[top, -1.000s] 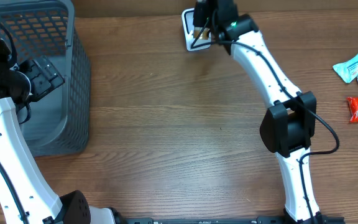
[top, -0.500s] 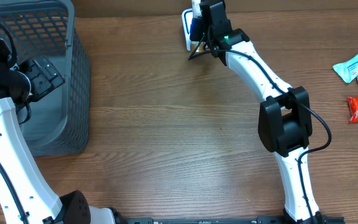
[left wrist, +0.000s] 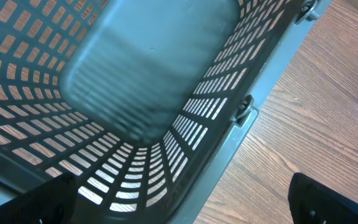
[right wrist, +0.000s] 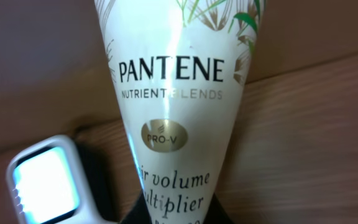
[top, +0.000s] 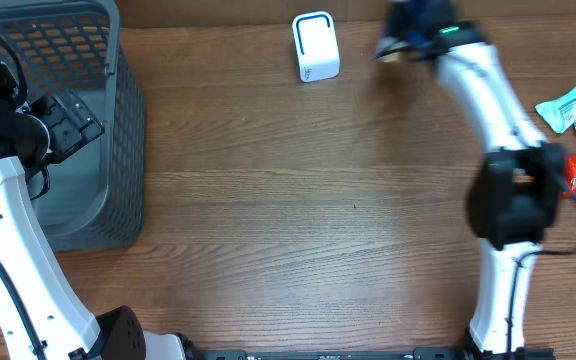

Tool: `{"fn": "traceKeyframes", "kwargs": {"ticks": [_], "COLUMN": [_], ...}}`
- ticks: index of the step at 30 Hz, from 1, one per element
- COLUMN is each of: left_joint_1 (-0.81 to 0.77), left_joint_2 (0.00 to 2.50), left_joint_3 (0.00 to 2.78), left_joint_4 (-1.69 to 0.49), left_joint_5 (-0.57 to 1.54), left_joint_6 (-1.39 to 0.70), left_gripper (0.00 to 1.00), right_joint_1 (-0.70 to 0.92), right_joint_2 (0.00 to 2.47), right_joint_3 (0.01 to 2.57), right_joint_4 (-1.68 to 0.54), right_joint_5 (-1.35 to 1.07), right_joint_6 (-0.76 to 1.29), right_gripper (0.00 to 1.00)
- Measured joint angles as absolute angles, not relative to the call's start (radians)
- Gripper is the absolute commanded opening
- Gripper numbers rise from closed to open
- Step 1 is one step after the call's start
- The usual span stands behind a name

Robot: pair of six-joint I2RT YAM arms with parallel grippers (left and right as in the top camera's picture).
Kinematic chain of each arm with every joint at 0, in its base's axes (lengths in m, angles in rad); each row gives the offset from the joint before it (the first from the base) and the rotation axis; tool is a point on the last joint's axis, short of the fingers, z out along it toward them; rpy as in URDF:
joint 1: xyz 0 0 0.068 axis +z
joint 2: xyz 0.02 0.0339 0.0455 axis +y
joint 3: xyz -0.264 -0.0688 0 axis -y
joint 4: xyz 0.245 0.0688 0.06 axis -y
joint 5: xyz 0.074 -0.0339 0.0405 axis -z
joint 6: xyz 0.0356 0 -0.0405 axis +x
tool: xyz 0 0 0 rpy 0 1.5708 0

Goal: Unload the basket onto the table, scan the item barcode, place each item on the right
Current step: 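Carry the Pantene tube rightward toward the scanned items, then release the Pantene tube at the right edge with the right gripper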

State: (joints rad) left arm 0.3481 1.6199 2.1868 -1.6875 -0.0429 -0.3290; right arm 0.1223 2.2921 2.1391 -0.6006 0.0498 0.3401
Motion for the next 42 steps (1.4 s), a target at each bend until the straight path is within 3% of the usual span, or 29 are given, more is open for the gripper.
{"fn": "traceKeyframes", "kwargs": {"ticks": [6, 14, 26, 29, 32, 34, 35, 36, 37, 42], "left_joint_1": [0.348, 0.348, 0.348, 0.348, 0.348, 0.348, 0.348, 0.348, 0.348, 0.348], "left_joint_2": [1.62, 1.62, 1.62, 1.62, 1.62, 1.62, 1.62, 1.62, 1.62, 1.62], "left_joint_3": [2.187, 2.187, 2.187, 2.187, 2.187, 2.187, 2.187, 2.187, 2.187, 2.187], "left_joint_4": [-1.687, -1.687, -1.687, -1.687, -1.687, -1.687, -1.687, -1.687, -1.687, -1.687], "left_joint_5": [-0.043, -0.043, -0.043, -0.043, -0.043, -0.043, -0.043, -0.043, -0.043, -0.043], "left_joint_6": [-0.329, -0.329, -0.329, -0.329, -0.329, -0.329, -0.329, -0.329, -0.329, -0.329], "left_gripper": [1.0, 1.0, 1.0, 1.0, 1.0, 1.0, 1.0, 1.0, 1.0, 1.0], "right_joint_1": [-0.182, -0.461, -0.623, -0.63, -0.629, -0.628, -0.628, -0.628, -0.629, -0.628], "right_joint_2": [2.209, 2.209, 2.248, 2.286, 2.312, 2.314, 2.313, 2.312, 2.311, 2.292], "right_joint_3": [2.151, 2.15, 2.15, 2.15, 2.149, 2.149, 2.149, 2.15, 2.15, 2.15], "right_joint_4": [-0.805, -0.928, -0.982, -0.997, -1.016, -1.023, -1.028, -1.037, -1.049, -1.098], "right_joint_5": [0.076, 0.094, 0.094, 0.094, 0.092, 0.092, 0.093, 0.094, 0.093, 0.093], "right_joint_6": [0.34, 0.34, 0.341, 0.345, 0.347, 0.362, 0.376, 0.386, 0.406, 0.504], "right_gripper": [0.04, 0.04, 0.05, 0.19, 0.21, 0.28, 0.46, 0.78, 0.88, 0.97]}}
